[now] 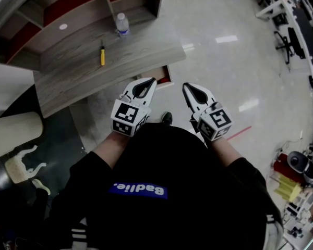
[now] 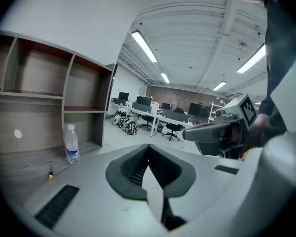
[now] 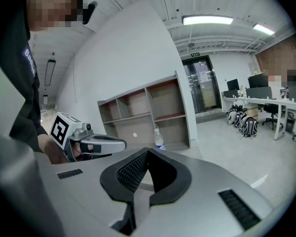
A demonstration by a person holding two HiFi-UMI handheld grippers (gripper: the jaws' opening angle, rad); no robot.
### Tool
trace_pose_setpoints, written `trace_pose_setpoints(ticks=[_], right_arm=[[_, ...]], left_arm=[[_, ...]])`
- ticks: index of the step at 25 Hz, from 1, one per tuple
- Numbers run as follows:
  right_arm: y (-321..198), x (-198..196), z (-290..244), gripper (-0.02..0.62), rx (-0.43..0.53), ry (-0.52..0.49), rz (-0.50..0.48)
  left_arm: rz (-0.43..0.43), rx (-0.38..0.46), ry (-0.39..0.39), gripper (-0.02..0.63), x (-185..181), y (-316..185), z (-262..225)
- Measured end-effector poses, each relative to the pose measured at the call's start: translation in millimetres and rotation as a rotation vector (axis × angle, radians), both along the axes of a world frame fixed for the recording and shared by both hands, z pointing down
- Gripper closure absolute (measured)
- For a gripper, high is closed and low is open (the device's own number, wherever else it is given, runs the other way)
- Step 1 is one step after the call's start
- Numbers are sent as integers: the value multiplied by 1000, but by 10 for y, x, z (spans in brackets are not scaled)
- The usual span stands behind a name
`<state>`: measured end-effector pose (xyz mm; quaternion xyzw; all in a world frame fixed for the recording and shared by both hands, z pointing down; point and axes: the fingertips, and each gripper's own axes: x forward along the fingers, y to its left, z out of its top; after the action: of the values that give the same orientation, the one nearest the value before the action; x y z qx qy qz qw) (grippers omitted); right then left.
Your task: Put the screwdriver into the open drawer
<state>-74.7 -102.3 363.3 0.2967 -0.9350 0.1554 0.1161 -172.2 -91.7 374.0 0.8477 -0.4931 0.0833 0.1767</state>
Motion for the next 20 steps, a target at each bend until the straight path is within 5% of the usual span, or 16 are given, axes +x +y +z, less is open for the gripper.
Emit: trace_pose_setpoints(ticks=[20], right_arm=[[102,-263,-170,568,24,-73,-52]], left_arm=[[95,55,26,604,203,60,-402]])
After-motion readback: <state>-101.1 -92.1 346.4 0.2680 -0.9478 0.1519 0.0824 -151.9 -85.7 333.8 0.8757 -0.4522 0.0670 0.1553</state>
